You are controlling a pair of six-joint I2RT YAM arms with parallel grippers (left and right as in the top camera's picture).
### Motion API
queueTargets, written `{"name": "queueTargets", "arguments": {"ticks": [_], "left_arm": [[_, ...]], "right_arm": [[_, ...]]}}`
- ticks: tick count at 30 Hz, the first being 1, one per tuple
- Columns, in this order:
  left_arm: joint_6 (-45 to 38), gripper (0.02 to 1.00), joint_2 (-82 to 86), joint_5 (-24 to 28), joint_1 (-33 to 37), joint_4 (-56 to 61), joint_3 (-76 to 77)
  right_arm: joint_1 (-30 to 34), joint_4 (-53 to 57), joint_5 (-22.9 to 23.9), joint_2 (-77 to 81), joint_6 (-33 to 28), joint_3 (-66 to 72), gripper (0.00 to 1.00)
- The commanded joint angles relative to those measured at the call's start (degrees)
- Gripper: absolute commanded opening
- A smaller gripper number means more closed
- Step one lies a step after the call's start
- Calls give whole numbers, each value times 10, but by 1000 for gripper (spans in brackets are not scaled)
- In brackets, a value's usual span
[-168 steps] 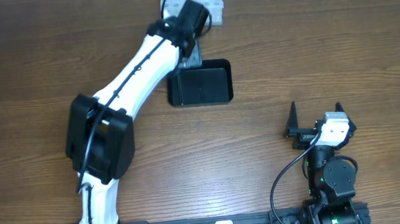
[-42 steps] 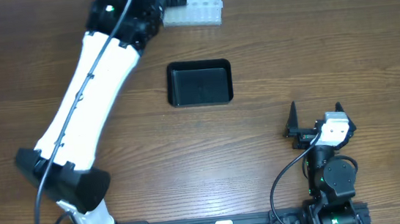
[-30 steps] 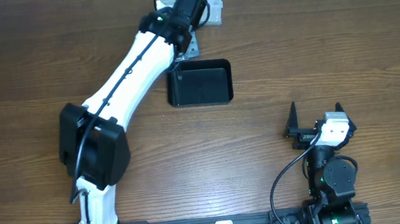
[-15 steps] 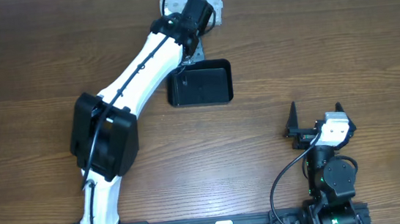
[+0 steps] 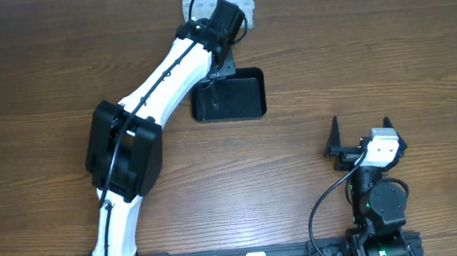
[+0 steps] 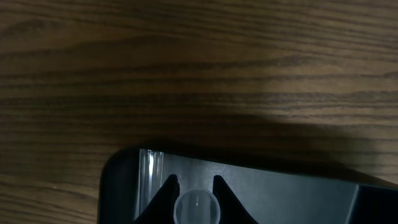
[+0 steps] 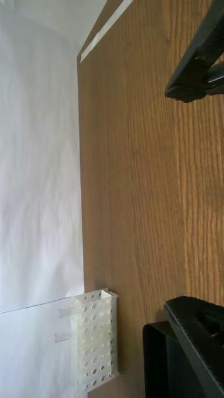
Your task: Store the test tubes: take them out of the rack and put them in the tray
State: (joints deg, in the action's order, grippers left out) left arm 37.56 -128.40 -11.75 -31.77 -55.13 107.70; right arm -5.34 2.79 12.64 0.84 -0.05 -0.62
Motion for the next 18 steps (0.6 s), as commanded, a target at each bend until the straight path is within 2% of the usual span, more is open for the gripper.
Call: {"name": "queueTargets", "arguments": {"ticks": [1, 8, 10, 18], "left_arm": [[2, 71, -16, 13, 0, -7, -1], [2, 121, -17, 15, 0, -25, -1], [2, 176, -17, 15, 0, -26, -1], [2, 297, -10, 21, -1, -26, -1]], "right_arm": [[2, 0, 7, -5, -2, 3, 991], [2, 0, 7, -5, -2, 3, 993], [2, 0, 7, -5, -2, 3, 993], [2, 0, 7, -5, -2, 3, 993]]}}
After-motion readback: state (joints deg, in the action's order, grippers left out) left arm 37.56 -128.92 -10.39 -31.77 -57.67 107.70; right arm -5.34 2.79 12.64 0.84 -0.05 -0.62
